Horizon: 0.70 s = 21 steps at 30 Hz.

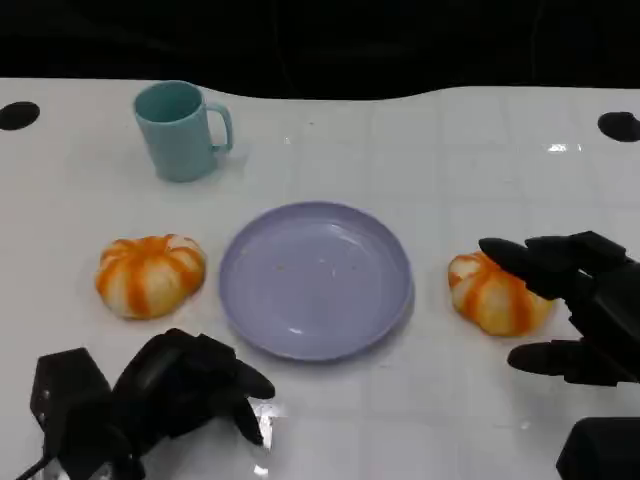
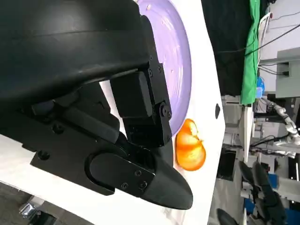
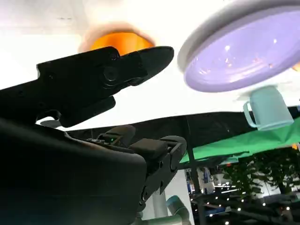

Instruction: Grasp the bread from the table and place it into the plate.

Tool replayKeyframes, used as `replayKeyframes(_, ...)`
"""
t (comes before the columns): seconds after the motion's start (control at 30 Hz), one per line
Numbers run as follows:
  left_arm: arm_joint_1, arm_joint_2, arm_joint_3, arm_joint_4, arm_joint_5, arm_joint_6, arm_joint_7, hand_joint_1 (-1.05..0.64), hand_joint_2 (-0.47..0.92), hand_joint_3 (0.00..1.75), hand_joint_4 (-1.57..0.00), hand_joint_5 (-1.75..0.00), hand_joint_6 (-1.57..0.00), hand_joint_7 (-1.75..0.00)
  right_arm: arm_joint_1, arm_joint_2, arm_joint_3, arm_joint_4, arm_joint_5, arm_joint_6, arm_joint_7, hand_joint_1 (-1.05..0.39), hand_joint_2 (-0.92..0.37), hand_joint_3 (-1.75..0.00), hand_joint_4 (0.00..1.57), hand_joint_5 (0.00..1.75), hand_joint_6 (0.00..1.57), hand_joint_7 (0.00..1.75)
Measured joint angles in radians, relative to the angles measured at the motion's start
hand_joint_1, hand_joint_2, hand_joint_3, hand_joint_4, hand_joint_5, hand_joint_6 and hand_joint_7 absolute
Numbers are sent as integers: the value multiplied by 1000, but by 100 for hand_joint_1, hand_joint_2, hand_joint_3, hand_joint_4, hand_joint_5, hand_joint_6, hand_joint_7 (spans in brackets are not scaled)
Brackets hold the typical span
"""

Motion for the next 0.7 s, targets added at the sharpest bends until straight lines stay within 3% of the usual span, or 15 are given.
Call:
replayKeyframes(0.37,-1,-4,0,1,-2,3,4,-105,92,2,-135,-82,-157,-10,-95,-29,146,101,-175,155,-39,-61,-87,0,6,36,21,0)
replayKeyframes(0.7,-1,-6,-3,2,5,2,16,-105,92,1,-135,-82,-157,-10,-230,-32,244,306,-177,169,-98,-58,-84,0,7,35,21,0)
